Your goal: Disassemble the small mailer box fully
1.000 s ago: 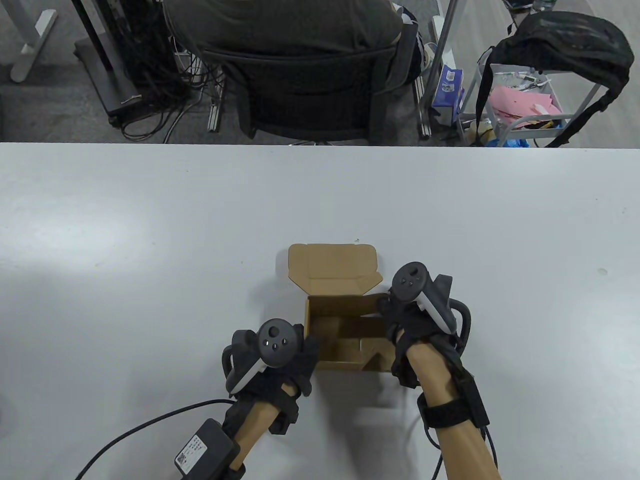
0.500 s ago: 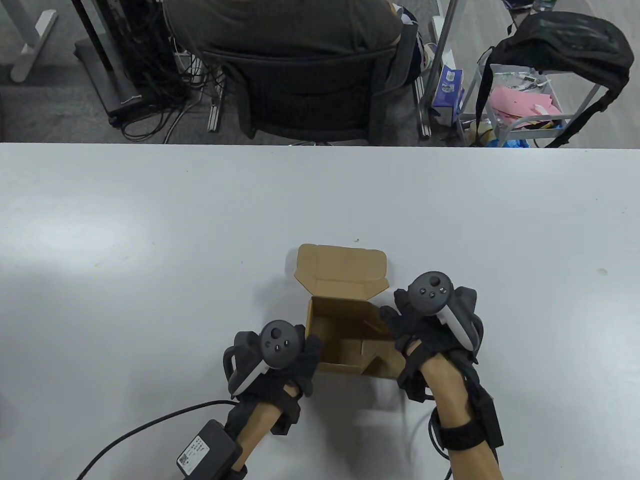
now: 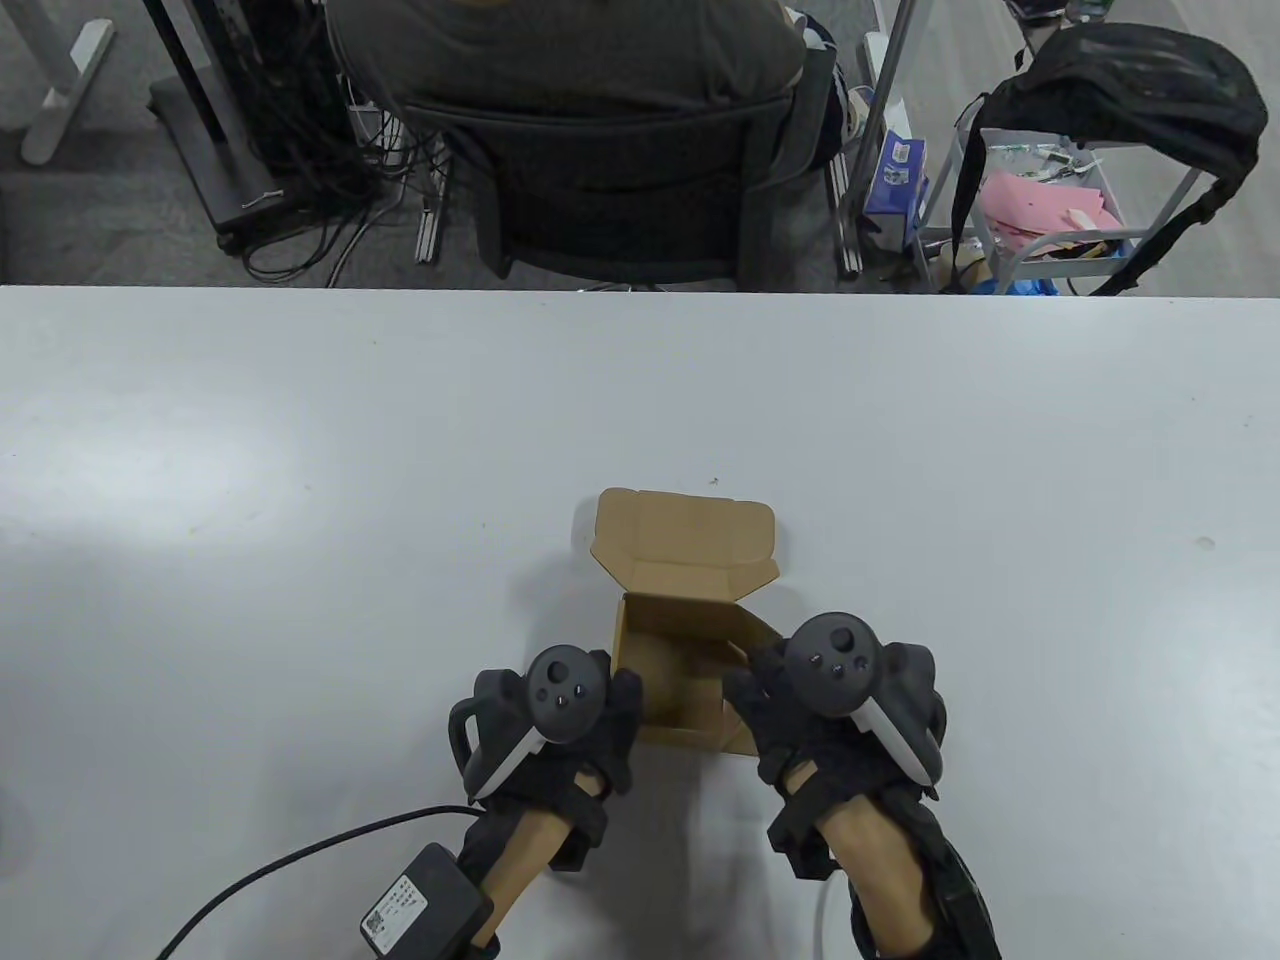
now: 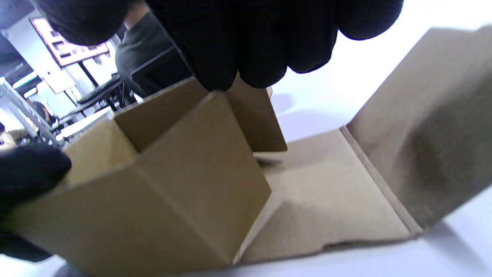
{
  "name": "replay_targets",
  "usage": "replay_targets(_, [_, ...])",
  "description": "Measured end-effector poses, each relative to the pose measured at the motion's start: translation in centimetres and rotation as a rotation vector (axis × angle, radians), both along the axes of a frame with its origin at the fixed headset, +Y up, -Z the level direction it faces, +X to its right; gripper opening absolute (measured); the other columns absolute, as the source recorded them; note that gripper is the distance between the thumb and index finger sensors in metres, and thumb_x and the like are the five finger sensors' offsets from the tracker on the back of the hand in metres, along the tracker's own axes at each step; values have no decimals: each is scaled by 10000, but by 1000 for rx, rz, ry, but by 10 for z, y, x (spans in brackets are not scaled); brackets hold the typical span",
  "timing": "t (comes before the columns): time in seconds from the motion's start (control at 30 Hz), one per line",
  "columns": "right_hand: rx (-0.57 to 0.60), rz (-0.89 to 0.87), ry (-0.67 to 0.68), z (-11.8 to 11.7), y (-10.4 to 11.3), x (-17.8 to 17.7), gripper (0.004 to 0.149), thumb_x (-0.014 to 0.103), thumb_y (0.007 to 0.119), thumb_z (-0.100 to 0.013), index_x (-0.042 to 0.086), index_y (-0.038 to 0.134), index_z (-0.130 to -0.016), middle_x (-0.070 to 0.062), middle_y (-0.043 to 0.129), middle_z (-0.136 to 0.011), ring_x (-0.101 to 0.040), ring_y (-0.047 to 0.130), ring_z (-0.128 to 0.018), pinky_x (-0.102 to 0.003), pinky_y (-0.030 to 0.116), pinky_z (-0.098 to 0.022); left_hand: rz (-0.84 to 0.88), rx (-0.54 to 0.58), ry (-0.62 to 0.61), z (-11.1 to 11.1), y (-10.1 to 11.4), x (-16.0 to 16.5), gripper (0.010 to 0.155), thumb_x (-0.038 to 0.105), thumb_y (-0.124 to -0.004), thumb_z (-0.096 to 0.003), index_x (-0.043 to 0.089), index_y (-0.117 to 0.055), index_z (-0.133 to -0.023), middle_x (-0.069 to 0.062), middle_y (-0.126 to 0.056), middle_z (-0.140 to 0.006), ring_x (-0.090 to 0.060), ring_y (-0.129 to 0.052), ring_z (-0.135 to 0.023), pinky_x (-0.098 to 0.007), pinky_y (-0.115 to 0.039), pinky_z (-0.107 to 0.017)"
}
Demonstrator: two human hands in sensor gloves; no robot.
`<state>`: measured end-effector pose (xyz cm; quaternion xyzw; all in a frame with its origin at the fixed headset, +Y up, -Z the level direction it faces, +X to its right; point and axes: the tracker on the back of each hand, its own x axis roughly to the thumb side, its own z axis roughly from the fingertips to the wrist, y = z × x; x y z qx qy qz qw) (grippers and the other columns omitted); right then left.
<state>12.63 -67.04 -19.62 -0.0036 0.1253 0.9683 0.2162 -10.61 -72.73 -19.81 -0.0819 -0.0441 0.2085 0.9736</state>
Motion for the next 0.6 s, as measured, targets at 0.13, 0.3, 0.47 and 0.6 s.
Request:
replay_targets(0.13, [-42, -25, 22, -1, -5, -2, 632, 532, 683, -375, 123, 790, -844, -161, 740, -961, -451, 671, -878, -622, 527, -660, -6, 3, 6, 0, 0, 0, 765, 620, -511, -459, 66, -792, -905, -202, -848, -928, -468, -807, -862, -654, -664, -593])
replay_targets(0.3, [-83, -23, 27, 0, -9, 0, 630, 529, 681, -375, 116, 800, -835, -168, 751, -952, -456, 680, -871, -628, 533, -652, -13, 9, 18, 1, 0, 1, 766, 619, -506, -459, 65, -795, -902, -205, -850, -925, -468, -810, -859, -655, -664, -592])
replay_targets(0.47, [-116, -17, 36, 2, -10, 0, 631, 526, 681, -374, 105, 808, -827, -179, 761, -942, -463, 691, -861, -628, 537, -649, -24, 15, 32, 2, 0, 2, 766, 616, -499, -459, 64, -797, -900, -203, -853, -924, -469, -814, -856, -656, -665, -590])
replay_targets(0.6, [-143, -22, 36, 4, -14, 3, 633, 524, 677, -375, 95, 815, -819, -183, 762, -940, -470, 687, -861, -635, 534, -646, -32, 19, 45, 3, 0, 2, 764, 612, -497, -459, 63, -802, -895, -204, -857, -919, -470, -817, -853, -656, -667, -589])
